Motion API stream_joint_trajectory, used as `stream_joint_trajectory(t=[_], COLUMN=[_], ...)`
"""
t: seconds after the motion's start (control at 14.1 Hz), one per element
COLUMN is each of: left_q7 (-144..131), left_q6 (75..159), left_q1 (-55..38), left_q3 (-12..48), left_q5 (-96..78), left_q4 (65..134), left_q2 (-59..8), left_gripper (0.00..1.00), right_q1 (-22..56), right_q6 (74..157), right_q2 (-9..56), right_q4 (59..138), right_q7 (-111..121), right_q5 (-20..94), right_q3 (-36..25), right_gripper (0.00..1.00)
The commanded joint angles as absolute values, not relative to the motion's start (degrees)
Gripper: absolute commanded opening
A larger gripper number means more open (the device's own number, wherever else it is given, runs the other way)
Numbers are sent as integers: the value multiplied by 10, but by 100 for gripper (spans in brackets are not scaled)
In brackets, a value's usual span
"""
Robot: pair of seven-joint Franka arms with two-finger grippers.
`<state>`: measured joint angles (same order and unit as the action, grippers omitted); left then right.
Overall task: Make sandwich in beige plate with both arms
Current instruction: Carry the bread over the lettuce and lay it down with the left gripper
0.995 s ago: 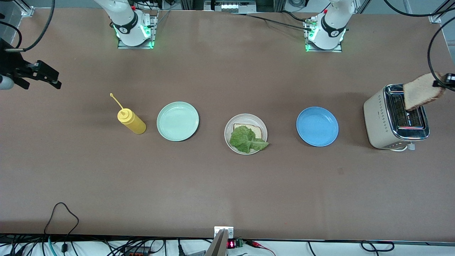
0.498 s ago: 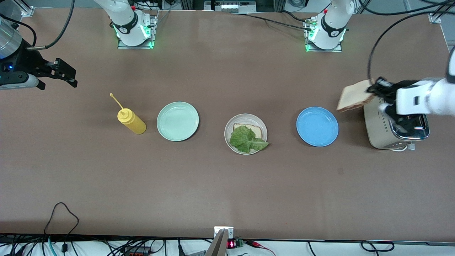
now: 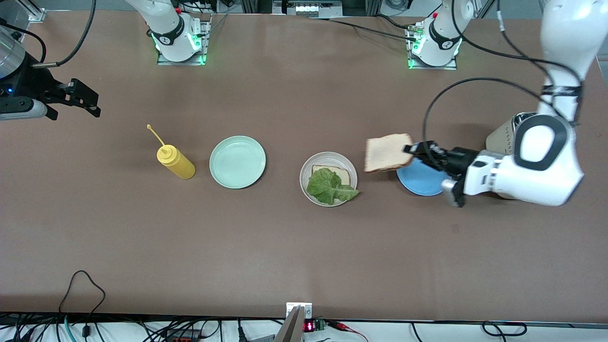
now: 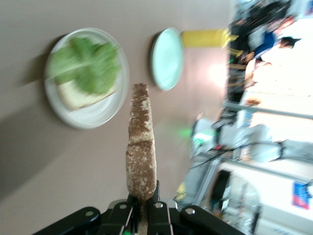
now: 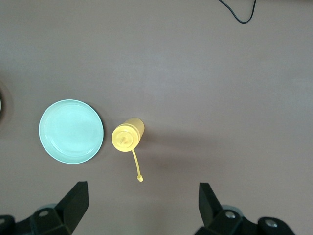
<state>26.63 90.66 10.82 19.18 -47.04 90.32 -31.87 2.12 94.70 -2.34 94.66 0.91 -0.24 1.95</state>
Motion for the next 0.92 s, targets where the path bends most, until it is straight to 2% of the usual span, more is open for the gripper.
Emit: stream_joint_trajectory(t=[0.0,0.21,0.57,0.85], left_q7=[283,340,473,490], left_q6=[952,1016,1033,1063], left_q1=[75,45,30,20], left_q3=[190,190,190,189], left_q5=[-556,-577,-662,-664], left_q4=[908,909,908,906], left_q2=[-365,-402,-491,-504], left_gripper=[1,1,1,1], right_q1=[18,15,14,14], right_q6=[938,938,929,929], right_q2=[-29,-29,-29,-29], right_q4=[945,946,946,946], right_q7=[9,11,11,10], right_q5=[4,4,3,1], right_q3=[19,20,19,19], right_gripper=[100,100,100,100])
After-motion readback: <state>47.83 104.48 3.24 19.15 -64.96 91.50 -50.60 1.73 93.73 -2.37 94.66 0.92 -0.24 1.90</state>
